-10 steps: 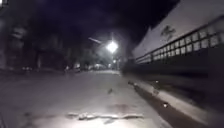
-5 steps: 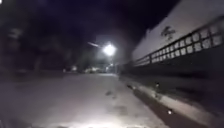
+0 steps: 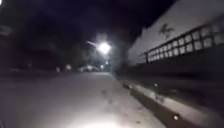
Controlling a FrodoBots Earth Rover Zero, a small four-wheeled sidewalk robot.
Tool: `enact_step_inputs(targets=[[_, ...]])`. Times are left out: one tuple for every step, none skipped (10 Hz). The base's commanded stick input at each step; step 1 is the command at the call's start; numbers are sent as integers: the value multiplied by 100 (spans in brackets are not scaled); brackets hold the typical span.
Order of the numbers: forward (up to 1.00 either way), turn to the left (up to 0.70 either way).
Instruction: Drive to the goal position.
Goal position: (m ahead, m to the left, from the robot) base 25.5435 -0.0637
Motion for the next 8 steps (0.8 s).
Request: enact_step_inputs(targets=[[49, -5], [49, 4], [49, 4], [49, 4], [49, 4], [49, 4], [49, 4], [49, 4]])
